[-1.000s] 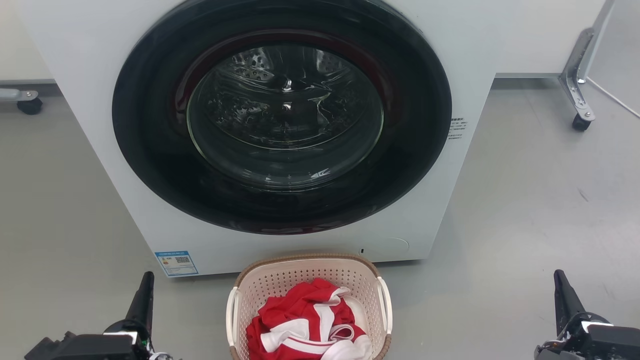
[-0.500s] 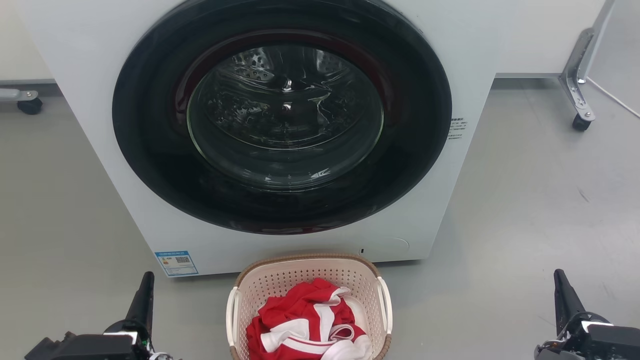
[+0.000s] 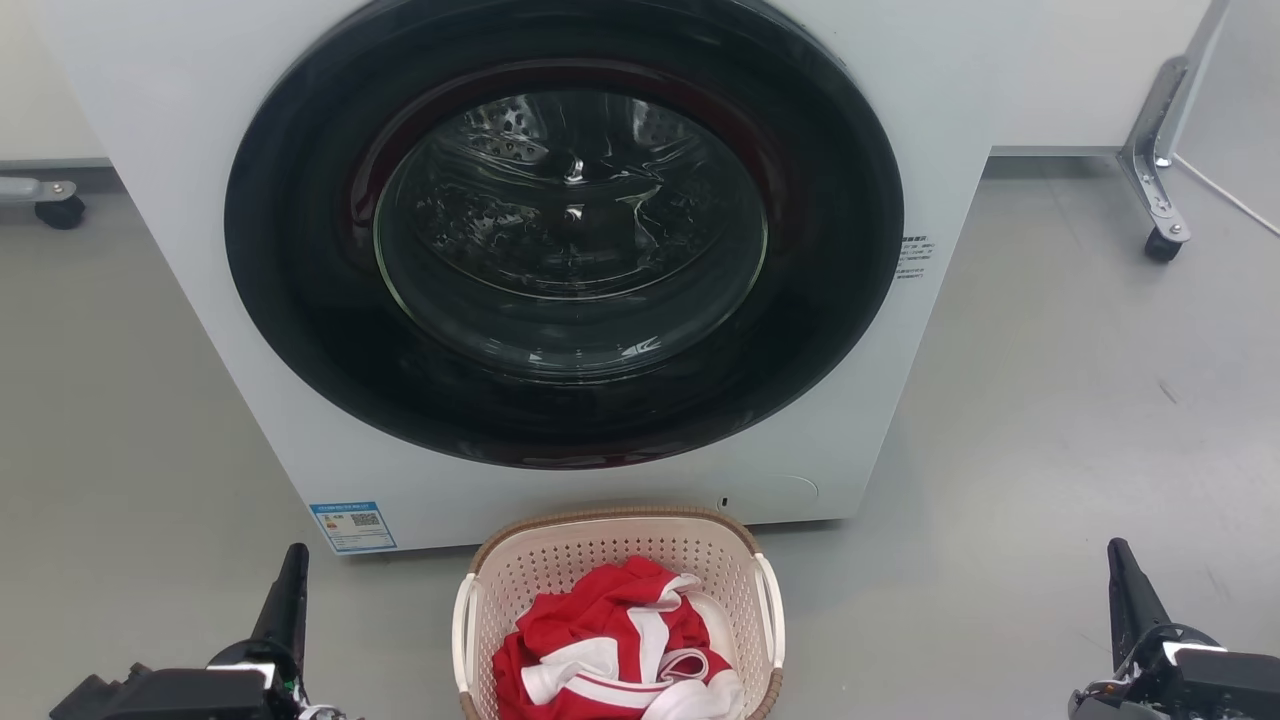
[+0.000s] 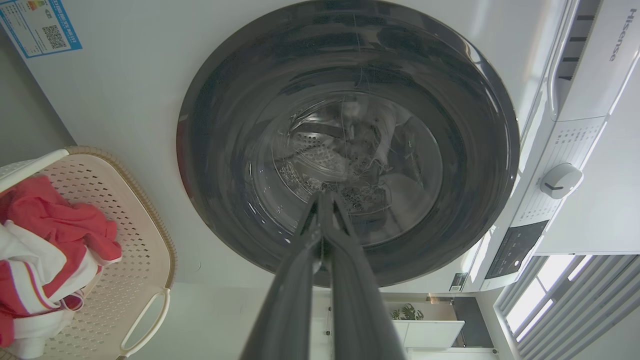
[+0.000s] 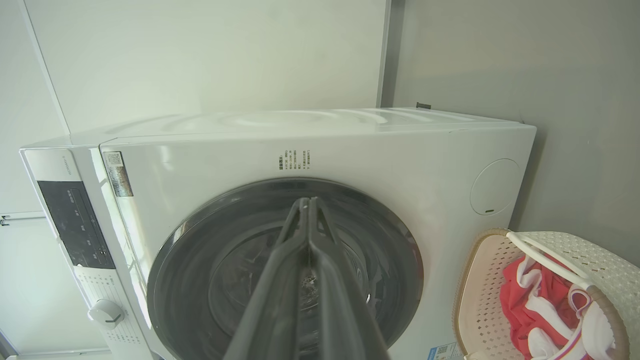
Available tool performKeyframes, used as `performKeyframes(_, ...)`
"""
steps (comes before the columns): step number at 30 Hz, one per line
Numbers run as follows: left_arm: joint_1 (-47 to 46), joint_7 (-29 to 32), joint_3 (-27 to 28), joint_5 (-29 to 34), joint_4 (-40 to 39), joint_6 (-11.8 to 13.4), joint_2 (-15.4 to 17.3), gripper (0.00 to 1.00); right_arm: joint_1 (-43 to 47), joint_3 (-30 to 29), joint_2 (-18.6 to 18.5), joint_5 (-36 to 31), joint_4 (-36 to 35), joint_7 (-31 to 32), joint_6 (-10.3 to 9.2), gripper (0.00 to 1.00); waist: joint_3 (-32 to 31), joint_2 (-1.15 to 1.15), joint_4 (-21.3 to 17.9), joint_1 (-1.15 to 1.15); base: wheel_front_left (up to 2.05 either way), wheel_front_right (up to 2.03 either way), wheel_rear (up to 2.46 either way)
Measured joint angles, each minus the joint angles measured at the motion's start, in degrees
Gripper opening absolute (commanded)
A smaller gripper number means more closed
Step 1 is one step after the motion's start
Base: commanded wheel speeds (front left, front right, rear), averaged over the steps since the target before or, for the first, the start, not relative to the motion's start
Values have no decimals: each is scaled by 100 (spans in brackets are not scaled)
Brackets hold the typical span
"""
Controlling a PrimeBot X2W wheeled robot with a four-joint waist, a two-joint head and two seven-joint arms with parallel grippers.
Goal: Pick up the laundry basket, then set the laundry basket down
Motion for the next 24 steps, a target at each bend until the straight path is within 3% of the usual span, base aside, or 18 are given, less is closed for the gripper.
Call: performKeyframes(24, 0, 0, -1, 0, 0, -1, -1, 0, 0, 0, 0, 8, 0, 0, 0, 0, 0, 0, 0, 0, 0, 0, 0)
